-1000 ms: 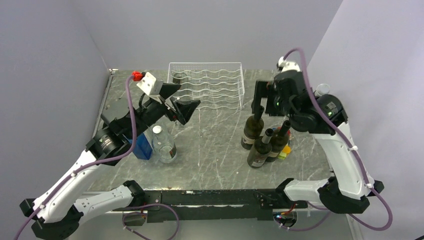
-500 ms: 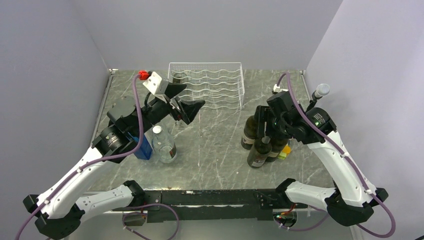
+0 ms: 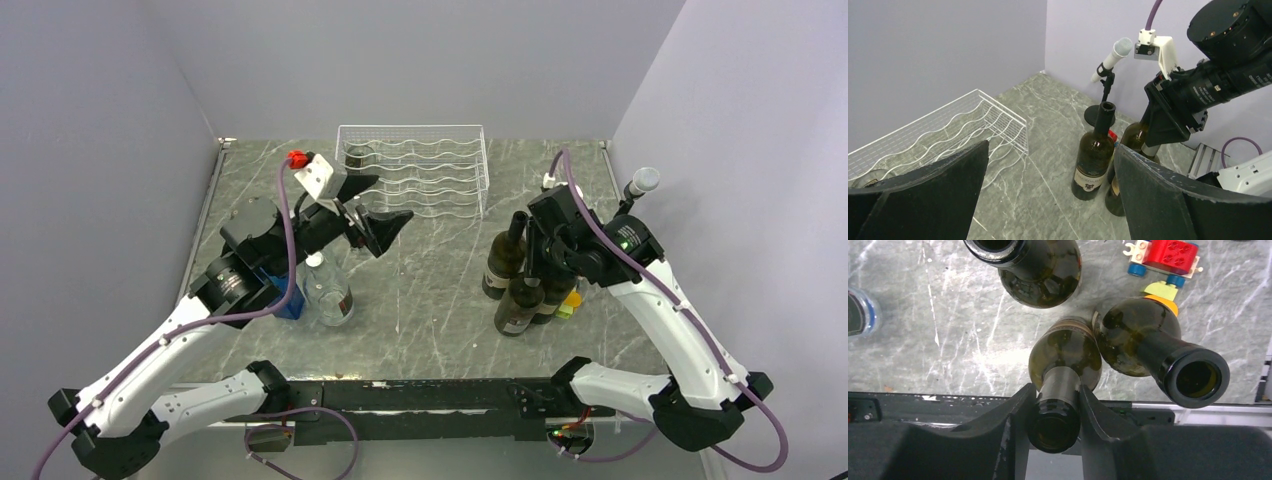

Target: Put the wine bottle on the wine rack

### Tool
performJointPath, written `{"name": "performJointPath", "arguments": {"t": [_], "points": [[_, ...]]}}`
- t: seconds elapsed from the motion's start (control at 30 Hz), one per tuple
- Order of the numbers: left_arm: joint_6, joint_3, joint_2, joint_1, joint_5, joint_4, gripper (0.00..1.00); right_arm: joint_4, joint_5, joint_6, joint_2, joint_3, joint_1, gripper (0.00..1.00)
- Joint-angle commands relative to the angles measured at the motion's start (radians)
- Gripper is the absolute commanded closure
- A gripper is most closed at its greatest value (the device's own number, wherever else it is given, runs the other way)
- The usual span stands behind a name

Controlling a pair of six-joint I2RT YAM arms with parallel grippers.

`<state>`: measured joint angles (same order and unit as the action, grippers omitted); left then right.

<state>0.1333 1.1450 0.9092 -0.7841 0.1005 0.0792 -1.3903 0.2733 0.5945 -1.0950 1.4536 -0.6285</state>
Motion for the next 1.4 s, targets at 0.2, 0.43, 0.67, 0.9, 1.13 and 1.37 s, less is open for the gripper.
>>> {"name": "performJointPath", "arguments": {"t": [0.2,0.43,0.67,0.9,1.13,1.37], "points": [[-0.022,0.014,0.037,0.001,0.128,-0.021,0.01,-0.065,-0.002,-0.078,-0.053,0.174,0.003,1.00],[0.000,0.015,0.112,0.002,0.398,-0.020,0.01,-0.139,-0.130,-0.104,-0.155,0.432,0.000,1.00],[0.089,-0.081,0.139,0.002,0.480,-0.136,0.01,-0.065,-0.317,-0.085,-0.186,0.514,-0.015,1.00],[0.076,-0.197,0.186,-0.008,0.536,-0.192,0.01,0.000,-0.343,-0.019,-0.310,0.649,-0.160,1.00],[0.063,-0.290,0.140,-0.015,0.588,-0.223,0.01,0.052,-0.408,-0.027,-0.407,0.774,-0.211,1.00],[0.065,-0.327,0.159,-0.015,0.600,-0.216,0.01,0.074,-0.463,-0.023,-0.416,0.836,-0.214,1.00]]}}
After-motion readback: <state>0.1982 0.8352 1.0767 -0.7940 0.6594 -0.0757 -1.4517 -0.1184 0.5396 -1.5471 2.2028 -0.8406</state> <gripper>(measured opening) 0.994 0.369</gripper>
